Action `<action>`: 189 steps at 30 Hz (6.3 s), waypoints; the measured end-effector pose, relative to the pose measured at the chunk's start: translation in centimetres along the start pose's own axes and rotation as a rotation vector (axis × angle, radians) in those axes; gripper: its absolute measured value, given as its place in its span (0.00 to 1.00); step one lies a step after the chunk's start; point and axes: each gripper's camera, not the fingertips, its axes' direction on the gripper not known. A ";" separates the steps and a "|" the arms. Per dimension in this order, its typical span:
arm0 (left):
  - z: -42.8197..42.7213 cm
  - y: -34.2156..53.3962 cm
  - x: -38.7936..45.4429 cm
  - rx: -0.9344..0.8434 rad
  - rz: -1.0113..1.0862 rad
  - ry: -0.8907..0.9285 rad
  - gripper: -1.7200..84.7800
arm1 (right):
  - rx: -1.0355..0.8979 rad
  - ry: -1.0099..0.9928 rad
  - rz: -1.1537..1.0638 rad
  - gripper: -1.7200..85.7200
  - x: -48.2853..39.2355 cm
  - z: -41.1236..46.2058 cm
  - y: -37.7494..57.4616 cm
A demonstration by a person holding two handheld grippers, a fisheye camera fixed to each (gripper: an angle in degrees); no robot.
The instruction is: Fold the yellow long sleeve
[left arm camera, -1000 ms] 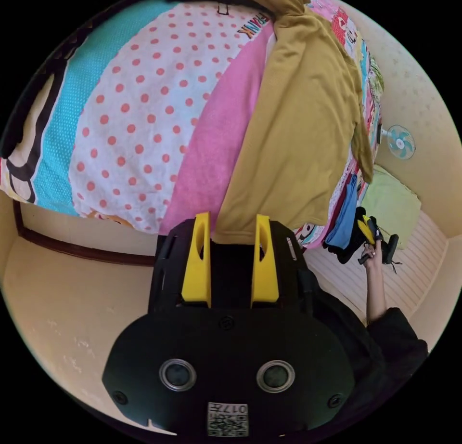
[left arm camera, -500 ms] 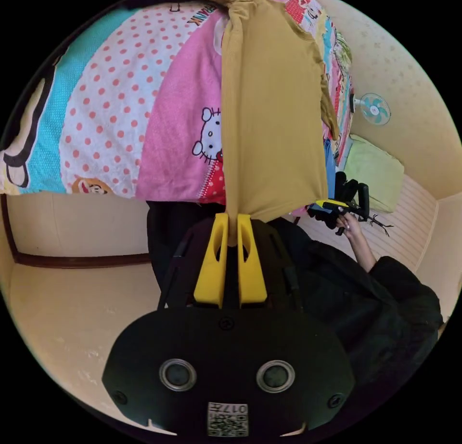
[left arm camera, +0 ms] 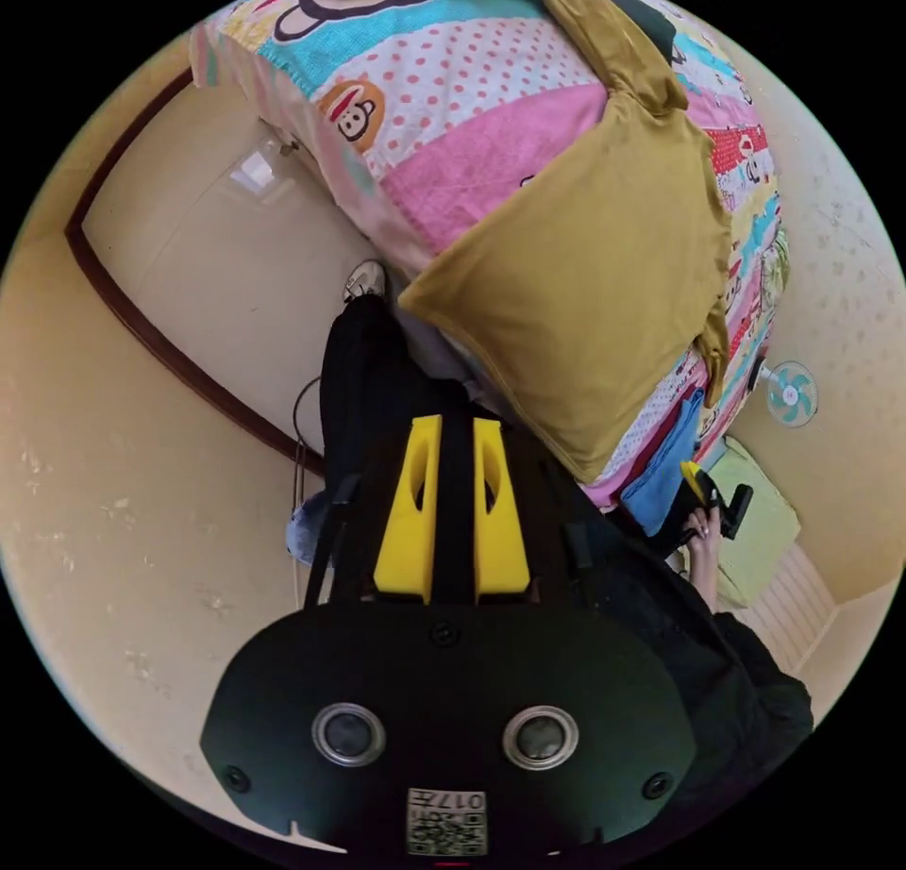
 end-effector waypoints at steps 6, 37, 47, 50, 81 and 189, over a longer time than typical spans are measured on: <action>1.6 6.6 4.2 0.086 0.014 -0.120 0.08 | 0.526 -0.299 0.462 0.13 14.4 -13.6 -8.0; 3.4 9.5 8.4 0.174 -0.047 0.116 0.09 | 0.927 -0.395 0.473 0.05 13.7 -8.6 -3.8; -7.3 -0.4 6.6 0.361 0.024 0.110 0.13 | 0.844 -0.320 -0.116 0.05 -19.8 3.7 -11.1; -11.0 -3.4 8.2 0.417 0.128 0.011 0.16 | 0.726 -0.292 -0.197 0.06 -26.9 13.0 -14.3; -32.3 -7.8 15.5 0.162 0.444 0.503 0.09 | 0.155 -0.053 -1.050 0.08 -55.0 54.6 -15.3; -5.3 -8.3 3.5 0.188 0.397 0.964 0.09 | 0.249 -0.458 -0.276 0.04 -3.4 4.6 -6.3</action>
